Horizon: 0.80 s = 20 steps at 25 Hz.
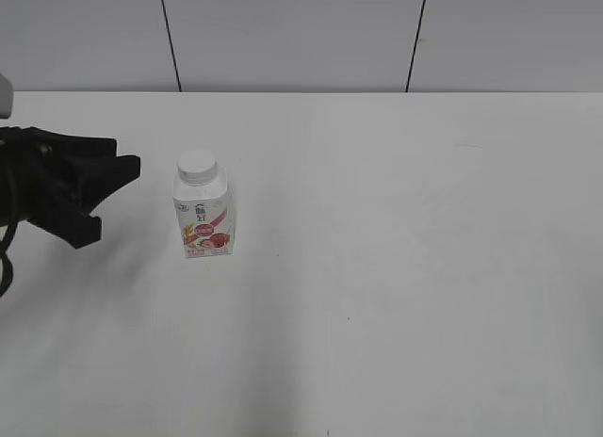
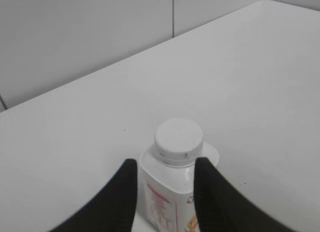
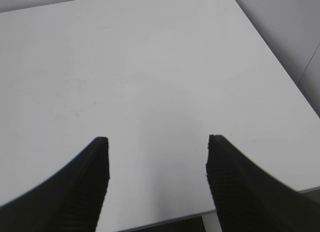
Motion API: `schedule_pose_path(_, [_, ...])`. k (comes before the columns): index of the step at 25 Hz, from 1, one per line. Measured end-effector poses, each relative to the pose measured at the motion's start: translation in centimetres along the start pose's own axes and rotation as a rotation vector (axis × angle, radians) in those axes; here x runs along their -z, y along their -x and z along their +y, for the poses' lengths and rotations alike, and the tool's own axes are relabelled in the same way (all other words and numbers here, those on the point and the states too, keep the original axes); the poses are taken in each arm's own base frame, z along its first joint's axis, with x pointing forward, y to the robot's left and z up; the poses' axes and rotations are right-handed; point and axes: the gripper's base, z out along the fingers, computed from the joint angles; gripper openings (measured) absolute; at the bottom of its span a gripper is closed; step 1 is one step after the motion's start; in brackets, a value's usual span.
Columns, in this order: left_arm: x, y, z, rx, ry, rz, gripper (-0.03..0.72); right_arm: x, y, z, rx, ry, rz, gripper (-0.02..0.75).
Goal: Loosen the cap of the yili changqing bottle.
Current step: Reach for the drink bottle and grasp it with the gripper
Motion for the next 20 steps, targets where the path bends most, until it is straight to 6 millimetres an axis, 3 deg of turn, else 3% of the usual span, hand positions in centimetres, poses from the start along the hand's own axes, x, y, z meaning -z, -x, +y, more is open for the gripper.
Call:
schedule_pose_path(2, [0.1, -0.7, 0.5, 0.05, -0.035, -0.015, 0.323, 0.0, 0.0, 0.0, 0.0, 0.0, 0.0, 0.491])
schedule_pose_path(6, [-0.1, -2.2, 1.2, 0.136, -0.087, -0.035, 0.54, 0.0, 0.0, 0.0, 0.0, 0.0, 0.0, 0.491])
schedule_pose_path(8, [-0.5, -2.8, 1.4, 0.155, -0.117, -0.039, 0.593, 0.0, 0.0, 0.0, 0.0, 0.0, 0.0, 0.491])
schedule_pose_path(20, [-4.5, -6.2, 3.9, 0.12, -0.288, 0.054, 0.59, 0.0, 0.0, 0.0, 0.0, 0.0, 0.0, 0.491])
